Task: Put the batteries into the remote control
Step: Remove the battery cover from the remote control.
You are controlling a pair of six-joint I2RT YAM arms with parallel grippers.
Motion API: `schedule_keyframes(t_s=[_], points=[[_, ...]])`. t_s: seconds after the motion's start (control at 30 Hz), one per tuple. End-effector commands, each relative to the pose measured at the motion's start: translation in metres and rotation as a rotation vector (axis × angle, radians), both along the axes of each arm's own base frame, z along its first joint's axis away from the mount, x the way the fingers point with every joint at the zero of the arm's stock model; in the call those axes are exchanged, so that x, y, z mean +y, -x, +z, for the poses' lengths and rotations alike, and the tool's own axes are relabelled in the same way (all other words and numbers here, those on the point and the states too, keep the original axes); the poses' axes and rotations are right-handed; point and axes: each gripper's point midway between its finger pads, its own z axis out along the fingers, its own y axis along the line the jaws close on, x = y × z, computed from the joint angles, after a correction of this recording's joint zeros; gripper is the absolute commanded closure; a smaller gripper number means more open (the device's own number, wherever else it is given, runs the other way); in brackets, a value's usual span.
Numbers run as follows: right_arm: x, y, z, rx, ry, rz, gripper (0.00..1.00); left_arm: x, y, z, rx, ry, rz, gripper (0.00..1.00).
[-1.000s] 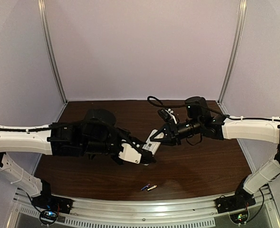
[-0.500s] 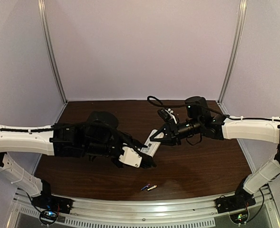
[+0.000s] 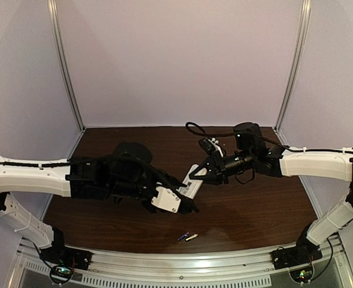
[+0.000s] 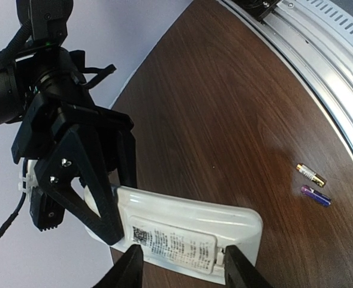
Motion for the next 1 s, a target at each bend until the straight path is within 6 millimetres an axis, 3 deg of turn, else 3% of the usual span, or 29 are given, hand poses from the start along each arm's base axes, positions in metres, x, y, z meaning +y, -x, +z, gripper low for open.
schedule_keyframes(t_s=[0.0,0.23,0.53,0.67,0.97], points=[[0.0,0.003,0.011,-0.022,-0.041,0.015,1.0,-0.001,-0.006,-0.008,-0.01,-0.022,0.02,0.55],[0.0,0.005,0.011,-0.014,-0.045,0.021,1.0,-0.001,-0.017,-0.001,-0.061,0.0,0.063,0.62],[0.0,0.003,0.001,-0.001,-0.025,0.01,1.0,0.002,-0.011,0.038,-0.088,0.119,0.043,0.63],[0.001,0.002,0.0,0.001,-0.023,0.005,1.0,0.005,-0.008,0.047,-0.091,0.143,0.033,0.63],[0.001,-0.002,0.018,0.019,-0.093,-0.009,1.0,0.008,0.0,0.03,-0.058,0.111,-0.001,0.62]])
